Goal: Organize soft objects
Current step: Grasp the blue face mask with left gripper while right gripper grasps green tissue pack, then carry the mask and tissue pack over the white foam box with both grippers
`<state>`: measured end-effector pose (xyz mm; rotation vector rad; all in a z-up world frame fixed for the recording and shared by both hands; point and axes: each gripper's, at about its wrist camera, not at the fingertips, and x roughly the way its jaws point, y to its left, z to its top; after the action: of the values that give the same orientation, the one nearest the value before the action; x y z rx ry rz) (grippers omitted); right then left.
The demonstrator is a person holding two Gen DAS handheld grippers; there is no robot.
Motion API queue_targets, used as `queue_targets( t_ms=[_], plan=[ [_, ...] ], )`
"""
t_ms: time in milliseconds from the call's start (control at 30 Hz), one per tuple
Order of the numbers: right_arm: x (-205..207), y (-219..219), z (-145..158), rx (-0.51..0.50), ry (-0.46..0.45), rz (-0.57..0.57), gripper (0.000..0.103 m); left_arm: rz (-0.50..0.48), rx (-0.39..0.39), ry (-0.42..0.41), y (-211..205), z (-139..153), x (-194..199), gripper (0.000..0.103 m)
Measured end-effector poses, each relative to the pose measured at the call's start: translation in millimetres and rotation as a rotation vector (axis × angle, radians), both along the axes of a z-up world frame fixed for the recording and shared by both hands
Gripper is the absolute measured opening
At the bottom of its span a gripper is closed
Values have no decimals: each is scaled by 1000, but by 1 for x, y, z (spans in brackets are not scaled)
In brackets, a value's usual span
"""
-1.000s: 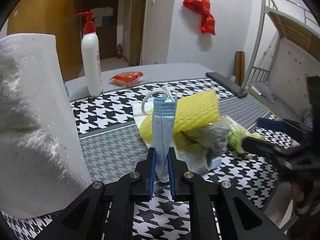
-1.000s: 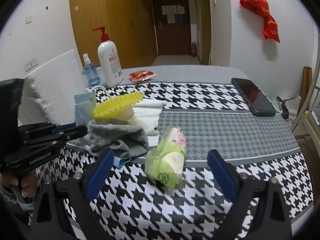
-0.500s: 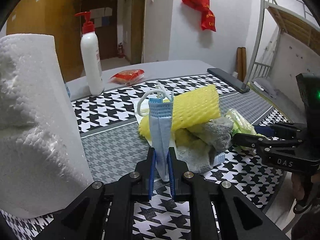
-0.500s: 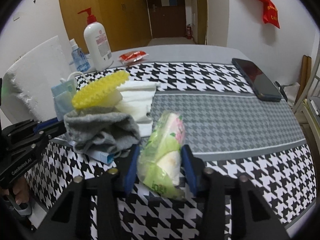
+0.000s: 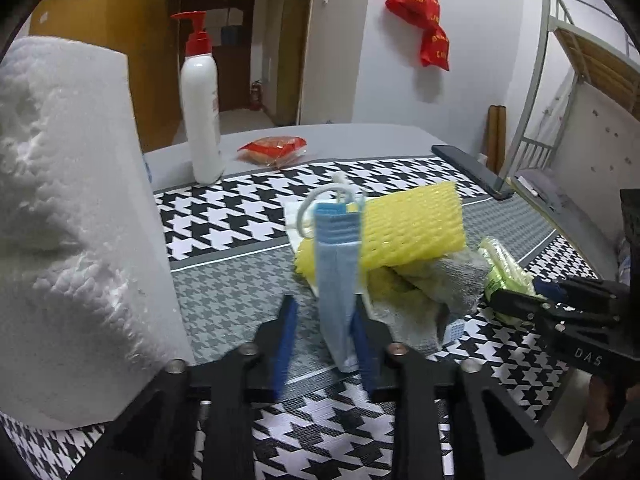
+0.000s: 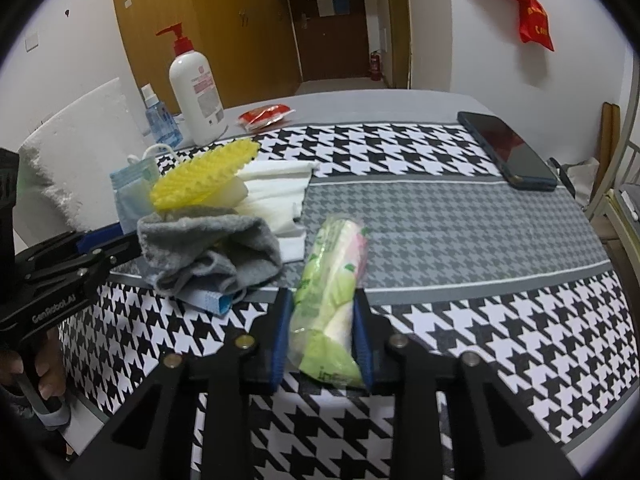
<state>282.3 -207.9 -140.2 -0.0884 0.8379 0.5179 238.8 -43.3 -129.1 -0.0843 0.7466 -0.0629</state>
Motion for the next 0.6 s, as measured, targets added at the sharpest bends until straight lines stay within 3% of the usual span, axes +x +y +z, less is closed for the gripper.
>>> queue_targets(
  t_ms=[33, 200, 433, 600],
  plan=[
    [0, 1, 0, 6, 4, -1, 34, -6, -1, 0, -1, 1, 1, 11],
    [-7, -2, 1, 30, 6, 5, 33, -24, -18, -34, -2, 8, -2, 5],
    [-26, -11, 23, 55, -60, -6, 33, -31, -12, -138, -4, 41, -20, 4],
    [-42, -18, 40, 86, -104, -16, 33, -39, 56, -237, -13, 71, -34, 4]
  ],
)
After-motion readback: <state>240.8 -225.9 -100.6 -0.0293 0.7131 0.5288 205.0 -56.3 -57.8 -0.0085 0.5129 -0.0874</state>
